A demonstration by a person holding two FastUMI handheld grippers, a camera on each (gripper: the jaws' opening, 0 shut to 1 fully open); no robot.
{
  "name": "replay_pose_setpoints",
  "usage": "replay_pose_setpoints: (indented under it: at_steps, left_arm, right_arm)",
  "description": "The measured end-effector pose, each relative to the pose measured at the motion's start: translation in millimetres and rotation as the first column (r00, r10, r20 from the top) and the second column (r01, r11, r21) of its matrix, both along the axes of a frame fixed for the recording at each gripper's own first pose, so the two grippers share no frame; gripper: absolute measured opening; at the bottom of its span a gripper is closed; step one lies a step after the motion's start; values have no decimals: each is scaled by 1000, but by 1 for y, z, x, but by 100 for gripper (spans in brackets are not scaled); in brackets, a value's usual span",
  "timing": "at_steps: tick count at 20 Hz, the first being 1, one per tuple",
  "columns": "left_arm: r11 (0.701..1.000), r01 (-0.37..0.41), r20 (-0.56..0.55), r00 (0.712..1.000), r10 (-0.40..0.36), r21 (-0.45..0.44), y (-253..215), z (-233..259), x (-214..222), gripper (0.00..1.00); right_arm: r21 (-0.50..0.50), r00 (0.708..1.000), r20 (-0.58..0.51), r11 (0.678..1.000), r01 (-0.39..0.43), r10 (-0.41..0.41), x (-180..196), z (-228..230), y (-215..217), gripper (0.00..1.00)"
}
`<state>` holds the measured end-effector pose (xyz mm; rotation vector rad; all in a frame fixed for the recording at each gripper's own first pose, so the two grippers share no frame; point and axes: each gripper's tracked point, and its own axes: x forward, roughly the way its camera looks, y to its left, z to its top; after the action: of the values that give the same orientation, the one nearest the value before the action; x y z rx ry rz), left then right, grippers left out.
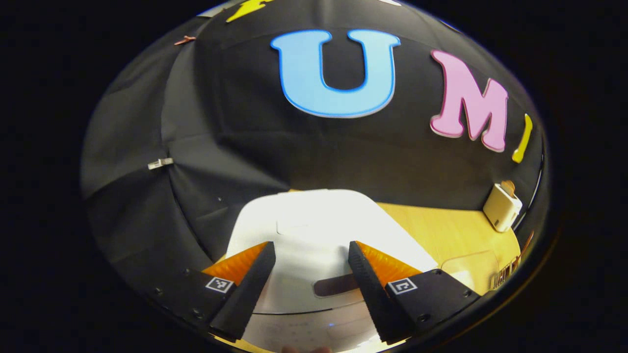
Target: Close the left gripper, press the button to open the rice cooker; take a wooden spoon from the chopstick holder with the right hand, scoop a spoonful of rice and pour it into the rice cooker, then put the wooden spoon back into the chopstick holder.
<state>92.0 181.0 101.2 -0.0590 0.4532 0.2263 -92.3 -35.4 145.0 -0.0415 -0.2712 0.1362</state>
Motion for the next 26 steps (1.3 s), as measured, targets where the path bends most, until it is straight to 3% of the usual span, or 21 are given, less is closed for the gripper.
replay_pose_setpoints:
  at_steps: [2,3,9,12,15,18,21,23,26]
  left_arm:
    - [1000,23,-9,1000,-23,2,1,2,-3,99]
    - [1000,27,-15,1000,-27,-8,-1,-2,-3,99]
    - [1000,7,29,1000,-7,-24,0,5,-5,98]
    - [999,0,154,988,5,-32,-4,24,-7,95]
    - [996,55,361,932,-25,-74,-28,53,-27,95]
    - [994,113,536,839,-91,-9,-56,66,-58,95]
    - [990,137,644,757,-111,10,-87,68,-93,95]
    - [987,163,671,730,-128,11,-108,62,-111,95]
    - [982,188,674,722,-155,25,-131,50,-128,95]
  right_arm:
    - [31,1000,-6,999,-8,8,-1,-7,-2,71]
    - [45,1000,-10,999,-9,9,0,-9,-4,66]
    - [27,1000,-22,1000,0,1,1,-12,-8,66]
    - [15,1000,-3,1000,5,-5,2,-11,-6,67]
    - [-32,1000,1,999,20,-20,7,-18,-1,70]
    - [-69,999,8,997,33,-33,10,-23,6,78]
    - [-85,1000,5,996,27,-26,13,-27,17,80]
    - [-101,1000,1,995,29,-29,19,-28,21,83]
    - [-92,1000,-1,996,10,-10,27,-26,29,86]
